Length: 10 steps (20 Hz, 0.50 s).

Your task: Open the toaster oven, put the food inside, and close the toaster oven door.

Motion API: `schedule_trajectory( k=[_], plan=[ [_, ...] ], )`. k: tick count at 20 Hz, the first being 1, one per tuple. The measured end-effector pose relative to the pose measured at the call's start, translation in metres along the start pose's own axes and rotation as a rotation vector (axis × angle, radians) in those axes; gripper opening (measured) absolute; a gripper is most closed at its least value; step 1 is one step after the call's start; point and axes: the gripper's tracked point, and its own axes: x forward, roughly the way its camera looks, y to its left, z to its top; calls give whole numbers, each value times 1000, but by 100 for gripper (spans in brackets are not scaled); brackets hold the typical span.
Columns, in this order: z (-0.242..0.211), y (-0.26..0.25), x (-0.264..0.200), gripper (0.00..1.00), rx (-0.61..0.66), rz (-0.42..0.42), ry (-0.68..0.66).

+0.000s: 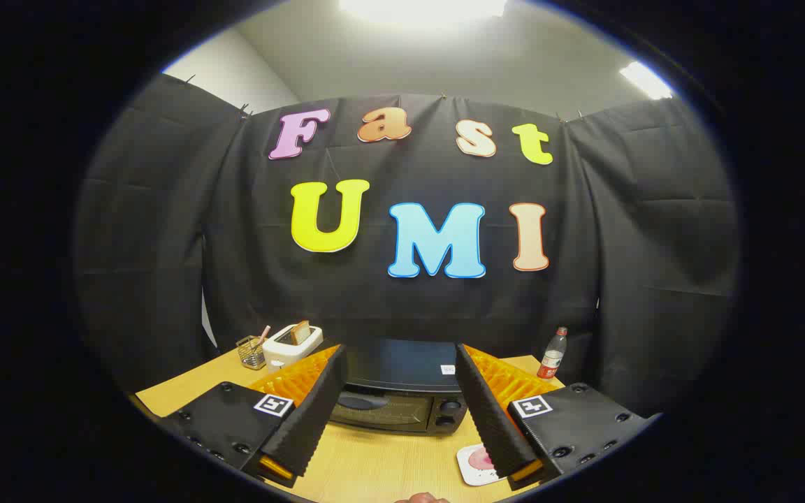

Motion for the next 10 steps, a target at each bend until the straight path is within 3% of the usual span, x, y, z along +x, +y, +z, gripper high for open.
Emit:
schedule_trajectory(
  k=[10],
  plan=[
    [-5,1,-14,98,-7,-24,3]
  ],
)
